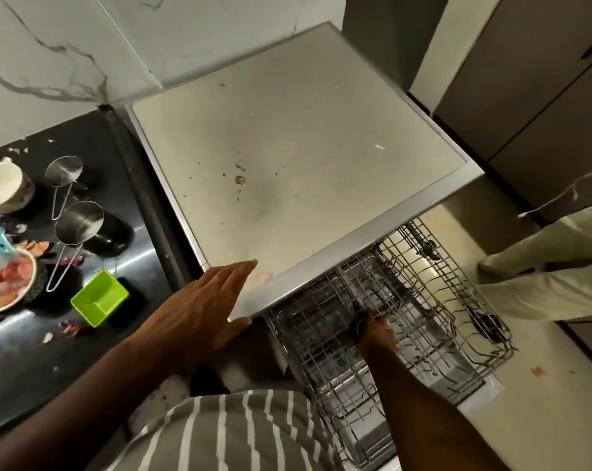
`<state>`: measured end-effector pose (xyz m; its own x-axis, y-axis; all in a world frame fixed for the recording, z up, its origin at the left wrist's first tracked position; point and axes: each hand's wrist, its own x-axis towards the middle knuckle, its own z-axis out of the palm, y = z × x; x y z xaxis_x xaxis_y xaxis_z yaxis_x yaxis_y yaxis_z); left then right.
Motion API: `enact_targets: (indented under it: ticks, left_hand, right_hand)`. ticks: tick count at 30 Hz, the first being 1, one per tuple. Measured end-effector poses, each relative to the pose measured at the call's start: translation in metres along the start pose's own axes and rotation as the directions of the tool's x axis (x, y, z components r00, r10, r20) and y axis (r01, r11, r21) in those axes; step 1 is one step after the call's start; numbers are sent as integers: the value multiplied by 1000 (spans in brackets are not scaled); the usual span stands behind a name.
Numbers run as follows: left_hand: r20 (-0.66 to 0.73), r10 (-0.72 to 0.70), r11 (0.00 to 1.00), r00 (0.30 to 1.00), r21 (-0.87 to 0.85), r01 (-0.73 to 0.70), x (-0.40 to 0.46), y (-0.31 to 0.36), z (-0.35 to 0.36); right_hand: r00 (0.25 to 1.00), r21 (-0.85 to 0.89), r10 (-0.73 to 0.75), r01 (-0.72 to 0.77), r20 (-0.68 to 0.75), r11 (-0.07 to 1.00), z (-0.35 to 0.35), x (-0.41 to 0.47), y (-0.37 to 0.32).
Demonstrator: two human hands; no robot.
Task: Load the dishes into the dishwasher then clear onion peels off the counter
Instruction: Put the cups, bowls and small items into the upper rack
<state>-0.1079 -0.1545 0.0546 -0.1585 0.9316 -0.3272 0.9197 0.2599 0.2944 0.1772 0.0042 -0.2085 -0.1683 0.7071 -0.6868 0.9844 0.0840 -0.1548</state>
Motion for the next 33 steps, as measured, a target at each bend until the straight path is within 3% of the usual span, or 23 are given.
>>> enact_targets:
  ticks: [9,15,23,28,33]
  left_hand:
    - [-12,24,1000,1000,-13,-24,1,4,2]
    - [-39,52,997,998,-52,-54,-4,-1,6]
    - [-140,101,990,985,-85,-113,-35,-30,3]
    - [-195,67,987,978,-129,-93,-65,-65,2]
    - [-251,-22,978,968,-206,-31,-100,-97,2]
  right_hand:
    - [999,-69,38,-38,-4,997,15,-4,3]
    - [991,85,84,-75,-100,994,12,-25,2]
    - [945,141,-99,149,-310,979,-8,-70,-36]
    - [824,211,-257,406,-505,889,-35,-129,-99]
    - [589,110,-424,662,-688,742,-58,-179,-165]
